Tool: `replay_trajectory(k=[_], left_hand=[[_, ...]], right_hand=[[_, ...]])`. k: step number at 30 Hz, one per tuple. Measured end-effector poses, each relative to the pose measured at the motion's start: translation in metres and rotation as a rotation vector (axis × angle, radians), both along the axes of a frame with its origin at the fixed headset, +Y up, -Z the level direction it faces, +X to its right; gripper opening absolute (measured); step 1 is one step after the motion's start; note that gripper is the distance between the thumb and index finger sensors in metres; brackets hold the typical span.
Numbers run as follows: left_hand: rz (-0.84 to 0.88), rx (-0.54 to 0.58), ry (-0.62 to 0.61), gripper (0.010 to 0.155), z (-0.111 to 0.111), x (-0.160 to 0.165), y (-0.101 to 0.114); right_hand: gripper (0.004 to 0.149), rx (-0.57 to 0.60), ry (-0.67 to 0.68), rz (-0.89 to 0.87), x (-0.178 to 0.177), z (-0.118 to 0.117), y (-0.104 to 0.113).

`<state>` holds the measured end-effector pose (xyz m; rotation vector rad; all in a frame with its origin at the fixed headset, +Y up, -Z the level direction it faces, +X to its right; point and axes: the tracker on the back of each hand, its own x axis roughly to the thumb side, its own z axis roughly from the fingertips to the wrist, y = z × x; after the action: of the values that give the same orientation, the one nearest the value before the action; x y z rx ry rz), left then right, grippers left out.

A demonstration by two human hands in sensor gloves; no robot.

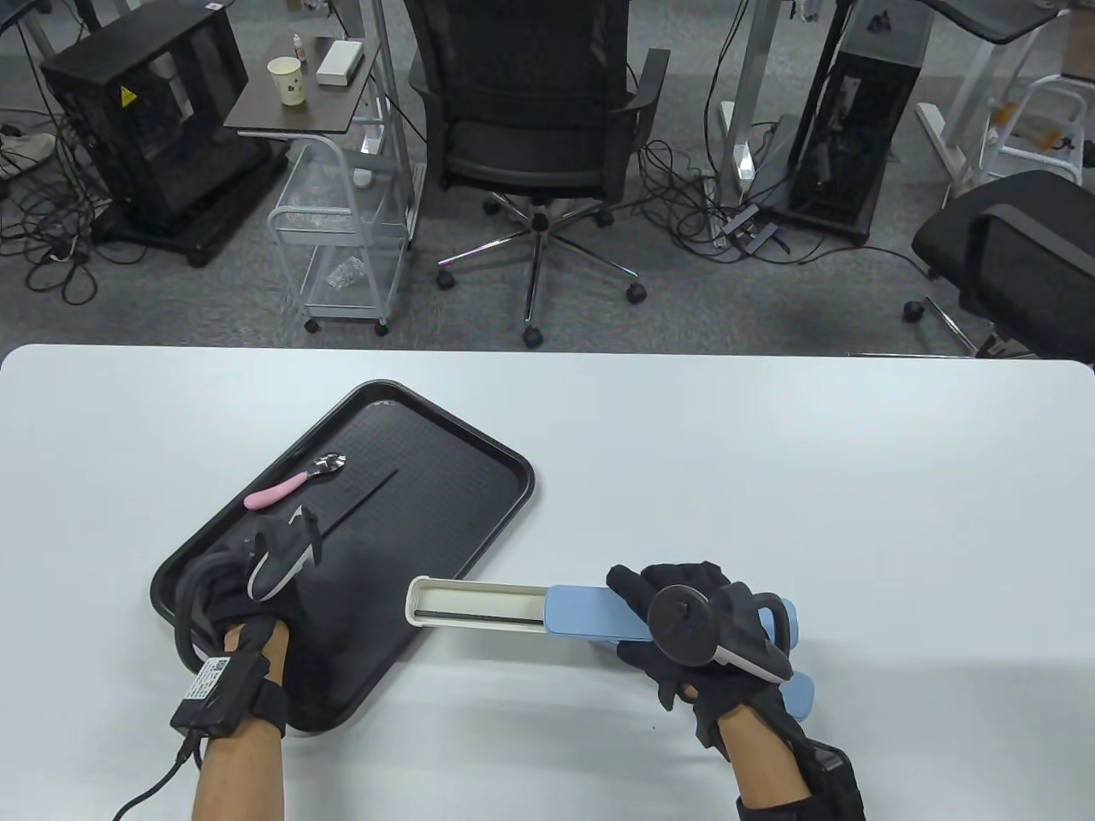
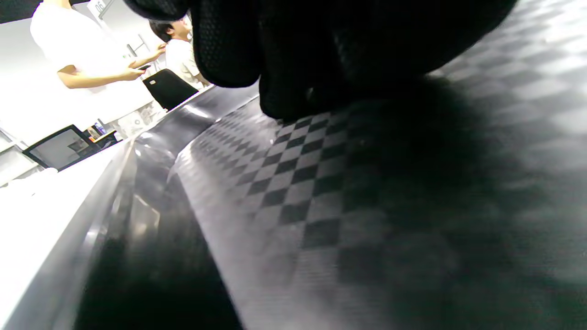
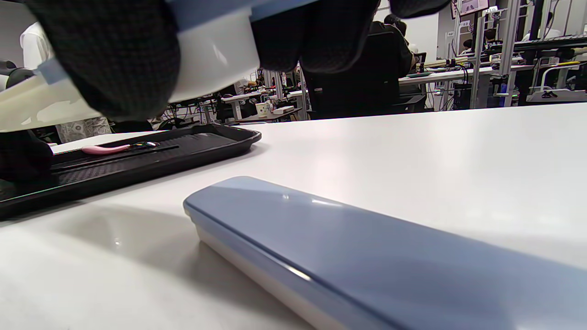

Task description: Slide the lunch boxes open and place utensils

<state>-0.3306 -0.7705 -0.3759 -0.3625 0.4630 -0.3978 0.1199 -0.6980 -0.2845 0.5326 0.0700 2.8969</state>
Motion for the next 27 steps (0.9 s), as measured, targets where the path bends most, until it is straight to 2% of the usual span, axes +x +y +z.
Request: replay_trajectory(k=[5, 11, 15, 18, 21, 27], left_hand=[[0.124, 0.117, -0.048, 0.045, 0.008, -0.003, 0.012], [0.377, 0.310, -0.149, 0.046, 0.030, -0.007, 0.039], [0.534, 0.477, -0.280, 0.047, 0.052, -0.004, 0.071], [0.606, 0.546, -0.412, 0.047, 0.069, 0.005, 0.088], [0.612, 0.571, -0.506, 0.047, 0.081, 0.017, 0.093], [0.543, 0.500, -0.593, 0.046, 0.092, 0.031, 0.085]], right_hand=[[0.077, -0.009, 0.000, 0.005, 0.000, -0.001, -0.001], [0.077, -0.019, -0.005, 0.015, 0.001, -0.001, -0.002], [0.077, -0.026, -0.010, 0.017, 0.001, -0.002, -0.003], [0.077, -0.028, -0.016, 0.018, 0.002, -0.002, -0.003], [0.077, -0.027, -0.023, 0.013, 0.004, -0.003, -0.003], [0.076, -0.037, -0.036, 0.012, 0.008, -0.005, -0.006]])
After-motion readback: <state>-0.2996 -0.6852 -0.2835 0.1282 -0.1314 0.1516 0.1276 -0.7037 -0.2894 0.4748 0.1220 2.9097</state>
